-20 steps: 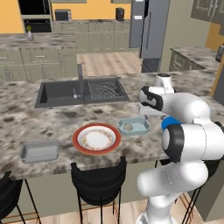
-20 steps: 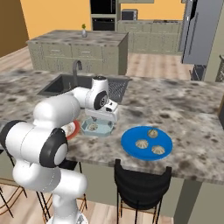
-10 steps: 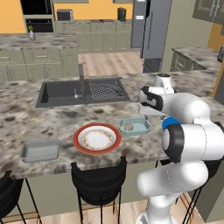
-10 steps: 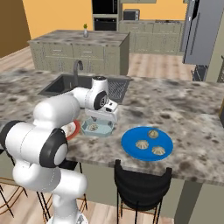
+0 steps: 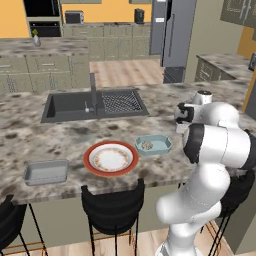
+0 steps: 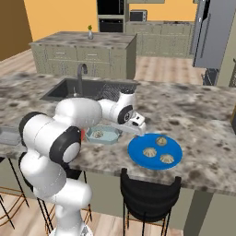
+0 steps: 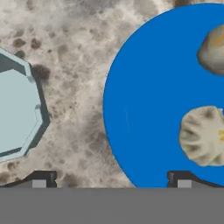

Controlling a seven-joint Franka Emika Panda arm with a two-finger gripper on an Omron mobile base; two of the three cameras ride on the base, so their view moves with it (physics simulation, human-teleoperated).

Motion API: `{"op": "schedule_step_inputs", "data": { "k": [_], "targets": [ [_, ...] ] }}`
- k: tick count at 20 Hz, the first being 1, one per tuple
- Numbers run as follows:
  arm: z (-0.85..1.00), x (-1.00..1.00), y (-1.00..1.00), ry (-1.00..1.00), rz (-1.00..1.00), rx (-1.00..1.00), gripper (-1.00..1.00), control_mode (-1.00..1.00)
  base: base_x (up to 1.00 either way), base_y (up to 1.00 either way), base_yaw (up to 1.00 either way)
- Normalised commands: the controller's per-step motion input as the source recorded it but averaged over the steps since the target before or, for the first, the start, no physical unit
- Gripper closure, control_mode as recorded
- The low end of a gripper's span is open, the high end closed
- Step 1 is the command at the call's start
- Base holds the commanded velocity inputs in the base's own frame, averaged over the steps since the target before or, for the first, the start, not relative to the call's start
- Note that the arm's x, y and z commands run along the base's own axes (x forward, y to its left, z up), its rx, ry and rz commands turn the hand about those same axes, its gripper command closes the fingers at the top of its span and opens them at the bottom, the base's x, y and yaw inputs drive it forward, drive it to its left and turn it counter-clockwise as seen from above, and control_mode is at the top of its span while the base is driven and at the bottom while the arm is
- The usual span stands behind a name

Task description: Place two dumplings into each of the tupperware containers and then place the containers in the fridge.

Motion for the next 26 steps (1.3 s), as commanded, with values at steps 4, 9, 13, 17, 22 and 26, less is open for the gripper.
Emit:
{"op": "schedule_step_inputs", "data": {
  "k": [4,9,13,17,22,26],
  "targets": [
    [-0.11,0.27,-1.0,0.06,-0.1,0.01,-1.0,-1.0,0.0,0.0,0.0],
    [0.0,0.01,-0.91,0.11,-0.01,0.08,-1.0,-1.0,0.0,0.0,0.0],
    [-0.19,-0.04,-0.61,0.02,0.0,0.05,-1.0,-1.0,0.0,0.0,0.0],
    [-0.32,-0.28,-0.15,0.0,0.0,0.0,-1.0,-1.0,0.0,0.0,0.0],
    [-0.21,-0.05,-0.12,0.0,0.0,0.0,-1.0,-1.0,0.0,0.0,0.0],
    [-0.17,-0.23,-0.26,0.0,0.0,0.0,-1.0,-1.0,0.0,0.0,0.0]
  ]
}}
